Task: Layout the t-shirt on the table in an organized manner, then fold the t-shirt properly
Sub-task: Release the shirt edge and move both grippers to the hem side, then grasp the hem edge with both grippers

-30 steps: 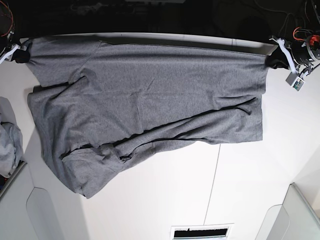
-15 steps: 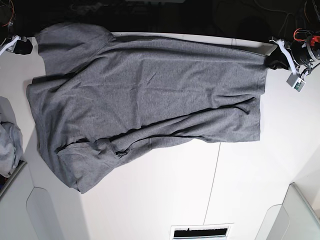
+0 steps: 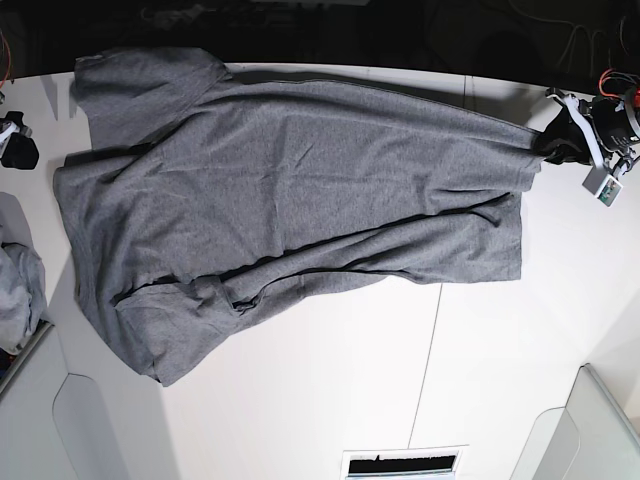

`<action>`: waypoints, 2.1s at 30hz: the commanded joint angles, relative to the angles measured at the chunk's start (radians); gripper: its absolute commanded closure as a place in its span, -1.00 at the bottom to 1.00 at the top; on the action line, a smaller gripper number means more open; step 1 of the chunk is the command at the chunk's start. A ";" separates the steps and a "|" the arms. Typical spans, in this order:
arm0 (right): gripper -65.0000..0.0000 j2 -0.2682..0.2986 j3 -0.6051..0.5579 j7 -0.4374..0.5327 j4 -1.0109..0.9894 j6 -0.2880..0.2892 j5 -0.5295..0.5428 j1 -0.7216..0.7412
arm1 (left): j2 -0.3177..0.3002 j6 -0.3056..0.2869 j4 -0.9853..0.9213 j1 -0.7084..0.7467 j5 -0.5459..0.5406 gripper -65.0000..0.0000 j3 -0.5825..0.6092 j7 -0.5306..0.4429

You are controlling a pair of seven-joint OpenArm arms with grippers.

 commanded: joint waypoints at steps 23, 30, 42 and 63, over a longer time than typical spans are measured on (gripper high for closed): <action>0.42 0.043 -0.106 0.101 -0.056 -0.016 -0.093 0.208 | -0.017 0.009 -0.132 -0.227 0.045 0.10 -0.019 -0.148; 0.16 0.045 -0.168 0.117 -0.174 -0.016 -0.096 0.323 | -0.007 0.008 -0.443 -0.514 0.048 0.06 0.096 -0.210; 0.16 -0.010 -0.235 0.141 -0.288 -0.015 -0.145 0.488 | 0.055 0.056 -0.489 -0.695 0.186 0.06 0.353 -0.222; 0.16 -0.215 -0.411 0.282 -0.294 -0.229 -0.444 0.562 | 0.084 0.117 -0.554 -0.716 0.265 0.06 0.378 -0.215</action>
